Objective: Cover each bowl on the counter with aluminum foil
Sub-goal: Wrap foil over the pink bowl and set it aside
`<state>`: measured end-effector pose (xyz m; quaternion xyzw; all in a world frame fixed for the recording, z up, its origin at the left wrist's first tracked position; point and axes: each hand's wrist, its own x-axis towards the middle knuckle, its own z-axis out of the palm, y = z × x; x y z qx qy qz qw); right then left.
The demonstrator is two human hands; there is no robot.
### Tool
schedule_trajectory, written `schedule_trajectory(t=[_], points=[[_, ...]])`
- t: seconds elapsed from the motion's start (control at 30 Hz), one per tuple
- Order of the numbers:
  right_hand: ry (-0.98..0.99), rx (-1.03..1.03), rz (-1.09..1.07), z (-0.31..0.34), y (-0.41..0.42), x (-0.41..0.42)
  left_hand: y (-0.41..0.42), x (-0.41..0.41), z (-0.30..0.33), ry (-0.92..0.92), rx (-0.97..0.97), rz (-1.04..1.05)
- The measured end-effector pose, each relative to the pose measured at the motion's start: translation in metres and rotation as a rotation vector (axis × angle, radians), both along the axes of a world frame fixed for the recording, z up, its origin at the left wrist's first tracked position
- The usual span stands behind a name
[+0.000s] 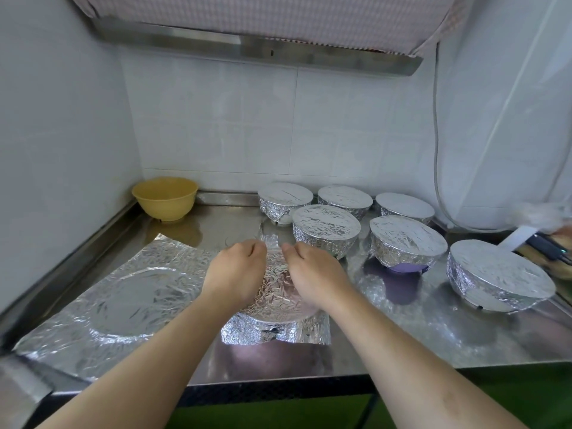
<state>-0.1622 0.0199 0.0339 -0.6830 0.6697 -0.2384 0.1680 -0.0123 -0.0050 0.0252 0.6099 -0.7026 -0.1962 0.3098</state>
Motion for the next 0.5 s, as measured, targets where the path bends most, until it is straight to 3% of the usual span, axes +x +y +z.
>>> schedule_trajectory(t=[0.33, 0.5], points=[[-0.141, 0.01, -0.077, -0.004, -0.001, -0.005, 0.002, 0.008, -0.007, 0.526, 0.175, 0.081], [-0.179, 0.023, -0.119, -0.002, -0.002, -0.004, 0.001, 0.013, -0.011, 0.527, 0.209, 0.065]])
